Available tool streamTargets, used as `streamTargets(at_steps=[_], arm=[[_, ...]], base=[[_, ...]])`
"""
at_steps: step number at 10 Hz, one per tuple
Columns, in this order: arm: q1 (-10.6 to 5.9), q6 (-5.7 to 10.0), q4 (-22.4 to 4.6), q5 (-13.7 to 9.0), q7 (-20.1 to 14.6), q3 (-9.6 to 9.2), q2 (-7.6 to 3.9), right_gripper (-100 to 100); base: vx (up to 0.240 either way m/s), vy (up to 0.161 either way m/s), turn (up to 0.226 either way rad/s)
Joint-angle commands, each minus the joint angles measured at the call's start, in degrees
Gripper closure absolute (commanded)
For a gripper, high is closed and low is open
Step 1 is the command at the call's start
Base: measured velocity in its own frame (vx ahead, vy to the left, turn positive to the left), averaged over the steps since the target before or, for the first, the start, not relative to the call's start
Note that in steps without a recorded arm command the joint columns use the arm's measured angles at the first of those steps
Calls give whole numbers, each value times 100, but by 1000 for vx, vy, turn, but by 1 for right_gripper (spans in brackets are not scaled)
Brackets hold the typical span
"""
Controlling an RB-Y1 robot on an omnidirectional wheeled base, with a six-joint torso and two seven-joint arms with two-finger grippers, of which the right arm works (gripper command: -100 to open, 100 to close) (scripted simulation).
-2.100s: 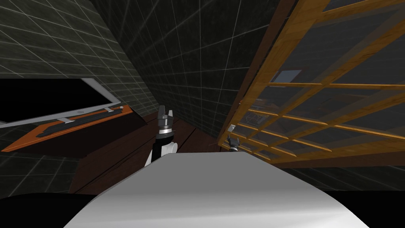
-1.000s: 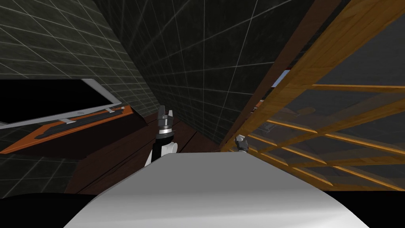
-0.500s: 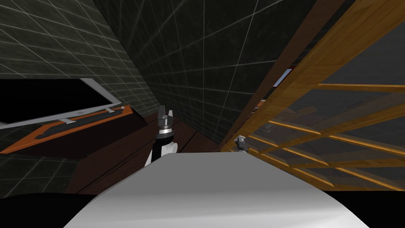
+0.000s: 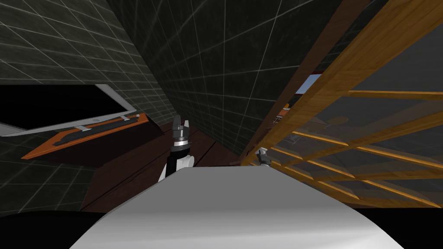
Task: Pull the door open
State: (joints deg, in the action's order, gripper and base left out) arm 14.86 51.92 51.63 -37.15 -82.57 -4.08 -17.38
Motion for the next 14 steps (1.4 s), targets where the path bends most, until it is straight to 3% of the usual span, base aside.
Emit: streamTargets(at_steps=[1,6,7,14], arm=[[32,43,-15,70,-101,-129,-37,100],[174,108,160,294,-357,-527,-192,100],[167,60,172,257,-293,-463,-169,100],[432,439,191,549,-772,-971,-517,100]], base=[[-193,-2,60],[-228,-6,69],[-112,-7,31],[-213,-7,98]])
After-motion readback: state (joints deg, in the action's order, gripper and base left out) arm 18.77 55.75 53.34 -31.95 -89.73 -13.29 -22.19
